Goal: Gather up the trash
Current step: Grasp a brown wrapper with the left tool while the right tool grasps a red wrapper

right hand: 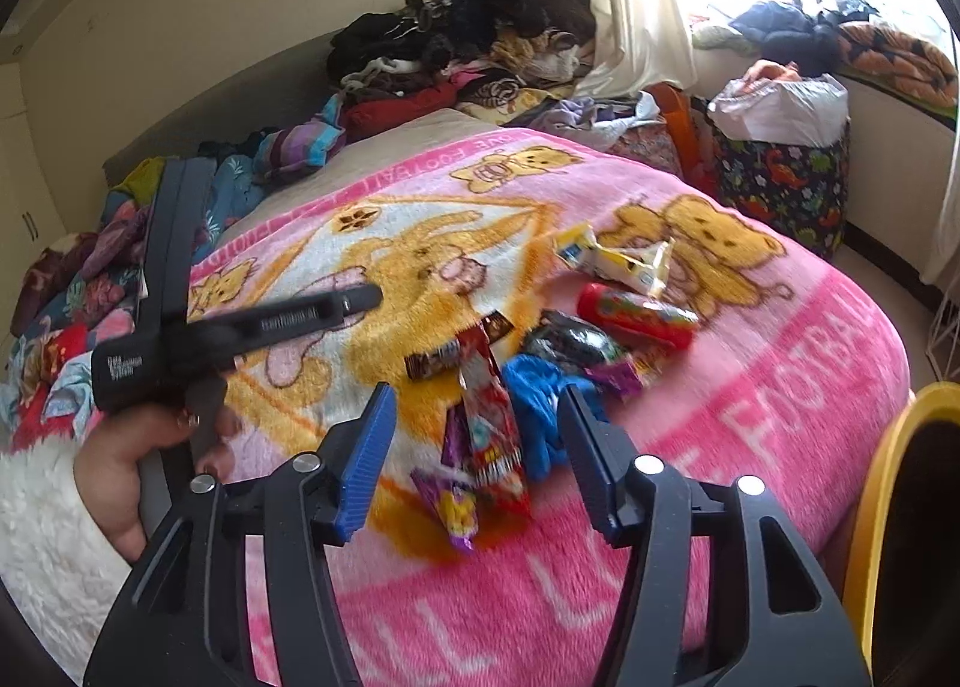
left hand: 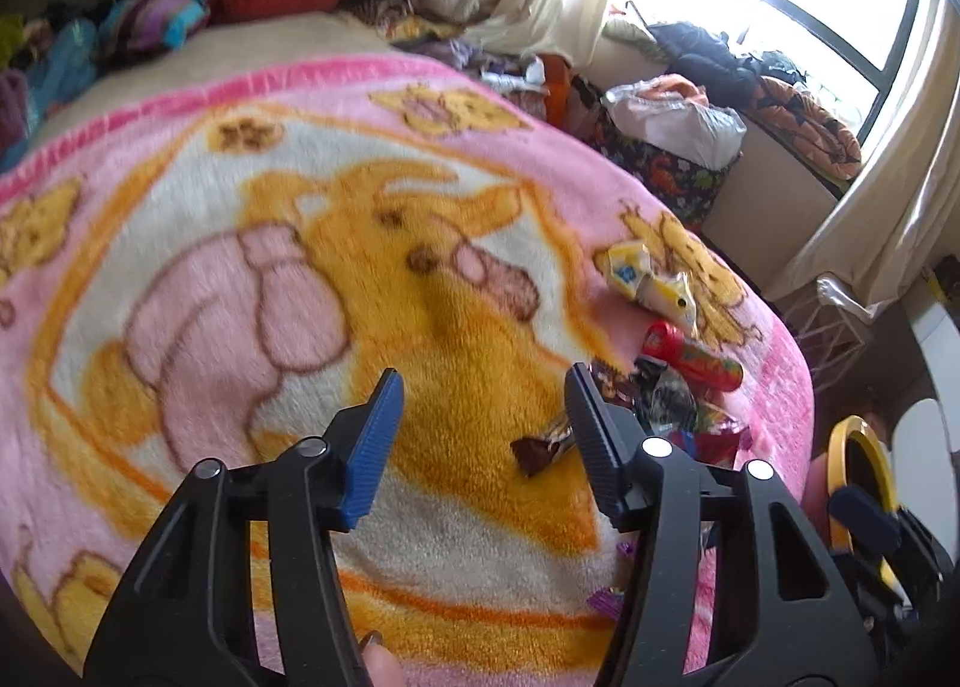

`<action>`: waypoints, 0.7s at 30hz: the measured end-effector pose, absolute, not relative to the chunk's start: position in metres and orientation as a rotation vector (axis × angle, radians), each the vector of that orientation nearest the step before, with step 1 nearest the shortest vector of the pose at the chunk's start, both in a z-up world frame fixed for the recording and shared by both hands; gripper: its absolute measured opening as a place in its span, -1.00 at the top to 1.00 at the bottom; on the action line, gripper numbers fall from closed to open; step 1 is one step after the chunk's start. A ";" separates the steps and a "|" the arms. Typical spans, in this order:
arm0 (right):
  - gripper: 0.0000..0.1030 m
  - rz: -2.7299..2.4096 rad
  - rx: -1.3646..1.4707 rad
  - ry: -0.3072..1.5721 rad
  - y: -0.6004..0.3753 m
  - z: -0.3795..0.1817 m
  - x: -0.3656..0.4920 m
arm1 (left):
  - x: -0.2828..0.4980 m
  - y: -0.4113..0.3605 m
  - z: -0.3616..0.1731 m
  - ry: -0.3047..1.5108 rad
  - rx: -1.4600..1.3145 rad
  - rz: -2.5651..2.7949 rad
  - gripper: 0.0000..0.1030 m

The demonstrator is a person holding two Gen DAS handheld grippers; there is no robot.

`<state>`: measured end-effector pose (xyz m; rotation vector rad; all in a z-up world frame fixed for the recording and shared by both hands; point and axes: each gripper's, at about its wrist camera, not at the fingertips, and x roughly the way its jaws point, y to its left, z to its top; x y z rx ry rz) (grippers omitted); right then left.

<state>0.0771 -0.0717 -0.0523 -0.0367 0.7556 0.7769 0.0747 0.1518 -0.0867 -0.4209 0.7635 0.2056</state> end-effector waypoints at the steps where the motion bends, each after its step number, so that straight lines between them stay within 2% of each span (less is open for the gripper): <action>1: 0.04 0.781 -0.042 0.757 -0.067 -0.053 0.081 | 0.075 0.154 -0.091 0.777 -0.434 0.199 0.17; 6: 0.25 0.799 -0.070 0.782 -0.050 -0.058 0.100 | 0.078 0.156 -0.109 0.827 -0.495 0.153 0.28; 13: 0.48 0.823 -0.074 0.831 -0.035 -0.070 0.122 | 0.084 0.148 -0.123 0.857 -0.509 0.089 0.32; 15: 0.72 0.829 -0.077 0.847 -0.033 -0.074 0.126 | 0.085 0.146 -0.125 0.861 -0.508 0.082 0.32; 17: 0.86 0.839 -0.070 0.851 -0.035 -0.075 0.128 | 0.087 0.144 -0.127 0.860 -0.502 0.075 0.32; 20: 0.87 0.841 -0.039 0.839 -0.044 -0.072 0.127 | 0.090 0.141 -0.128 0.857 -0.495 0.057 0.33; 21: 0.87 0.838 -0.024 0.836 -0.046 -0.071 0.126 | 0.092 0.140 -0.128 0.859 -0.493 0.052 0.41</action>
